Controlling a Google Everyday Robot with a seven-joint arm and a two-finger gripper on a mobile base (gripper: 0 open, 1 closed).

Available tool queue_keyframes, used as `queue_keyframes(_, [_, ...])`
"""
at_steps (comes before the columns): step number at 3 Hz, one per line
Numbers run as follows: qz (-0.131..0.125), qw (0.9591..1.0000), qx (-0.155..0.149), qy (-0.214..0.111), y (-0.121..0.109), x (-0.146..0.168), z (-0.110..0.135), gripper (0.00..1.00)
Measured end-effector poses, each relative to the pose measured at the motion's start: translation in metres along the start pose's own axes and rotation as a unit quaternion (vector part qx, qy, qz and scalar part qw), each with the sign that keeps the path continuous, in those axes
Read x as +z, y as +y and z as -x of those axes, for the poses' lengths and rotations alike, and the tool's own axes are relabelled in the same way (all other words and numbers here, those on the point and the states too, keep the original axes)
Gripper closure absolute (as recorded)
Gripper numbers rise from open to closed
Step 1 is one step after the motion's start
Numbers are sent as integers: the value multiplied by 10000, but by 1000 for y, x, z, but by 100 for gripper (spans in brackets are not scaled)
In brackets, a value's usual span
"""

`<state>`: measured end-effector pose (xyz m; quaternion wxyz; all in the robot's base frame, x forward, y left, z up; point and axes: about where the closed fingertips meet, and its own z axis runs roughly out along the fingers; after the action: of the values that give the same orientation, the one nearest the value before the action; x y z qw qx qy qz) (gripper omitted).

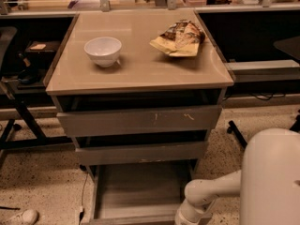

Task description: Close bottom drawer

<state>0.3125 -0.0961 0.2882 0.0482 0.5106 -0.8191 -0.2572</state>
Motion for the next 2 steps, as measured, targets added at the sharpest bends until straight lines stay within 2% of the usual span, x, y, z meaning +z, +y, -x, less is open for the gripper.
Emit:
queue_keyframes(1, [-62,9999,-16,126,-16,18,5,100])
queue_keyframes(2, [-64,10000,-14,28,-30,33,11,100])
